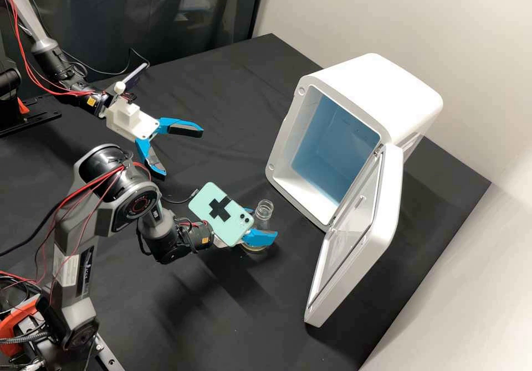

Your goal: Take the flask out of the incubator

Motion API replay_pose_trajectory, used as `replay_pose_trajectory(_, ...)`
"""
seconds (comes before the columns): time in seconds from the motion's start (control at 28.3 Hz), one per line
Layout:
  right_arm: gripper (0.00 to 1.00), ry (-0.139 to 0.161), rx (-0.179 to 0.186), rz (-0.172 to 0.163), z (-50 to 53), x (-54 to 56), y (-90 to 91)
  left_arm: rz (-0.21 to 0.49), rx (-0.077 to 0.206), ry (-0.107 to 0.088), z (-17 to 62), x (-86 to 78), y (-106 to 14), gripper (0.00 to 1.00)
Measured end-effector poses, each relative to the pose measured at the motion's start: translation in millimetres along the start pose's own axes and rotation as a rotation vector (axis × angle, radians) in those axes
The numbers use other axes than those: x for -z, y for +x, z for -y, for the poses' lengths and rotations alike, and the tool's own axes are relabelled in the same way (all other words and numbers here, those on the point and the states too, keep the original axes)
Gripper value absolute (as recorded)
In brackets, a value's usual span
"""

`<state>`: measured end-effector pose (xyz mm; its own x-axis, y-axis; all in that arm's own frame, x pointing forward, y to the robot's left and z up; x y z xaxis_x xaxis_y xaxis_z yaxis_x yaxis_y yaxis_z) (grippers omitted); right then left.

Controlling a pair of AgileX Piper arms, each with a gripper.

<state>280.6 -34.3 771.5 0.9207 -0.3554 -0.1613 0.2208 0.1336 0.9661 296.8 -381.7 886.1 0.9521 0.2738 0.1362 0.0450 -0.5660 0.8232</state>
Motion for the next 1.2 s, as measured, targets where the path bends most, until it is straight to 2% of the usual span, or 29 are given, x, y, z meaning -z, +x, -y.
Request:
replay_pose_trajectory(0.21,1.0,-0.006,-0.022,-0.053,-6.8,8.3,-9.5,-0.005,-0.001,-0.002,-0.2,1.1,0.0,1.0)
replay_pose_trajectory(0.32,1.0,-0.014,-0.048,-0.102,-7.6,11.4,-18.9,-0.017,-0.003,0.004,-0.6,3.7,-0.1,1.0)
replay_pose_trajectory(0.42,1.0,-0.025,-0.091,-0.171,-9.4,16.1,-28.3,-0.039,-0.006,0.02,-1.1,6.9,-0.2,1.0)
replay_pose_trajectory(0.53,1.0,0.001,-0.121,-0.224,-11.8,19.5,-33.8,-0.053,-0.008,0.029,-1.7,10.2,-0.4,1.0)
replay_pose_trajectory(0.56,1.0,0.021,-0.13,-0.246,-12.0,20.1,-35.5,-0.058,-0.009,0.025,-1.7,10.6,-0.4,1.0)
replay_pose_trajectory(0.64,1.0,0.083,-0.13,-0.31,-13.0,20.2,-39.7,-0.063,-0.016,0.019,-3.6,10.9,-1.1,1.0)
replay_pose_trajectory(0.71,1.0,0.113,-0.115,-0.348,-13.2,21.2,-41.6,-0.066,-0.024,0.021,-5.9,11.6,-2.0,1.0)
replay_pose_trajectory(0.78,1.0,0.143,-0.1,-0.364,-13.5,21.1,-42.2,-0.069,-0.029,0.03,-6.9,11.4,-2.3,1.0)
replay_pose_trajectory(0.81,1.0,0.156,-0.099,-0.369,-14.8,20.9,-42.7,-0.081,-0.049,0.034,-8.0,9.5,-0.1,1.0)
replay_pose_trajectory(0.85,1.0,0.163,-0.1,-0.373,-15.3,21.4,-43.6,-0.088,-0.075,0.021,-7.7,5.5,4.8,1.0)
replay_pose_trajectory(0.99,1.0,0.165,-0.11,-0.383,-17.0,22.5,-44.6,-0.065,-0.12,0.025,-1.2,-7.2,11.8,1.0)
replay_pose_trajectory(1.06,1.0,0.165,-0.11,-0.383,-17.0,22.5,-44.6,-0.043,-0.144,0.037,0.4,-10.6,11.5,1.0)
replay_pose_trajectory(1.13,1.0,0.165,-0.109,-0.382,-16.7,22.2,-44.8,-0.04,-0.161,0.041,1.1,-10.5,8.9,1.0)
replay_pose_trajectory(1.2,1.0,0.165,-0.105,-0.379,-15.6,21.3,-45.6,-0.04,-0.192,0.017,0.9,-9.8,5.7,1.0)
